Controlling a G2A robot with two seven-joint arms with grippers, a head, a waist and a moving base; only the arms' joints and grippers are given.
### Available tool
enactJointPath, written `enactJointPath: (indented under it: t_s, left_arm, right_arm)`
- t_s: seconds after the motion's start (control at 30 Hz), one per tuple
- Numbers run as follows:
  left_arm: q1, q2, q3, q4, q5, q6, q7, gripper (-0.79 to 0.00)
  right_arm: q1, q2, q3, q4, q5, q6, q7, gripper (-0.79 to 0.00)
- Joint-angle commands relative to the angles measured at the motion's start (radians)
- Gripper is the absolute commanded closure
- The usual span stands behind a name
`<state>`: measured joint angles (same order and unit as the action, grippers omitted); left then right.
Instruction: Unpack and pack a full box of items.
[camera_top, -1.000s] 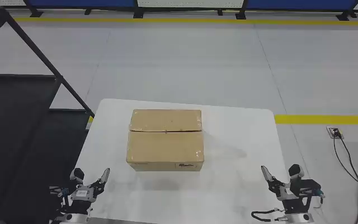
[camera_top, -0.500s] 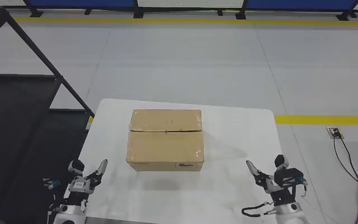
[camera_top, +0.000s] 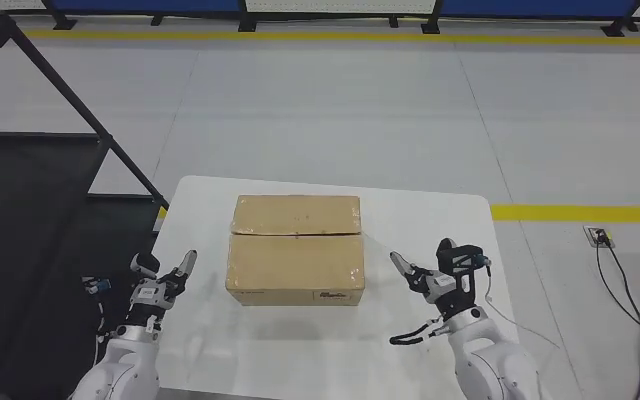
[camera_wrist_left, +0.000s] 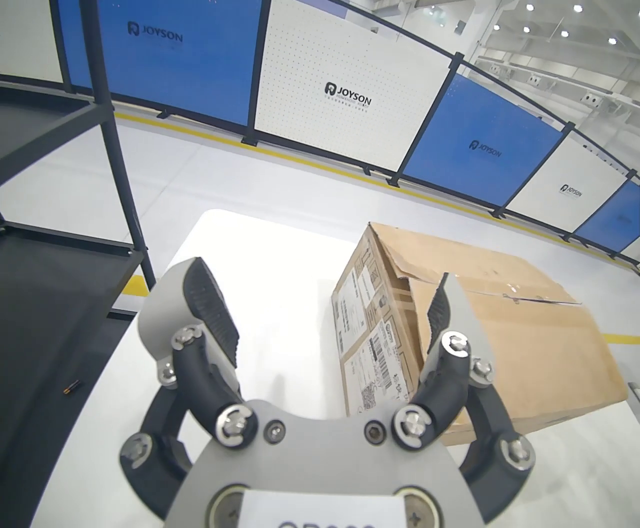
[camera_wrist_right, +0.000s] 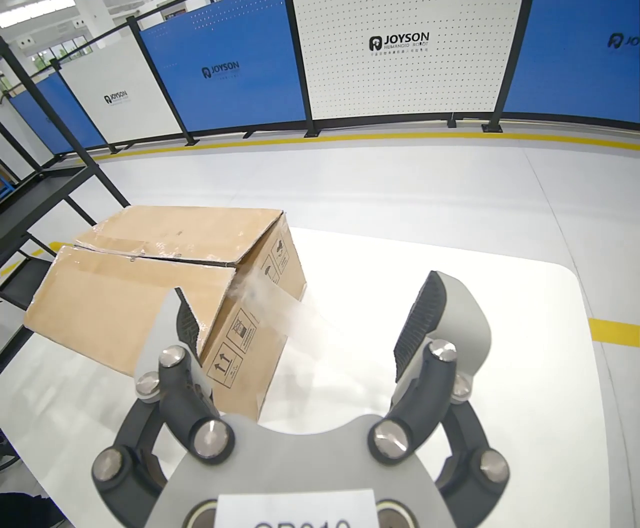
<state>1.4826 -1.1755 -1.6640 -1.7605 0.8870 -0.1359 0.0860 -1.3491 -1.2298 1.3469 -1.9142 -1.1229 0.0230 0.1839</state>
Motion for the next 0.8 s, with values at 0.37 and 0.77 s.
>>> enactJointPath:
  t_s: [0.37, 0.77]
  left_arm:
    - [-0.045, -0.003, 0.017, -0.001, -0.043, 0.008, -0.061, -0.785]
    - [-0.167, -0.006, 0.037, 0.115, -0.147, -0.03, -0.144, -0.785]
  right_arm:
    - [0.069, -0.008, -0.016, 0.072, 0.304, -0.155, 0.107, -0.785]
    - [0.386, -0.02, -0.023, 0.432, 0.975, -0.298, 0.543, -0.785]
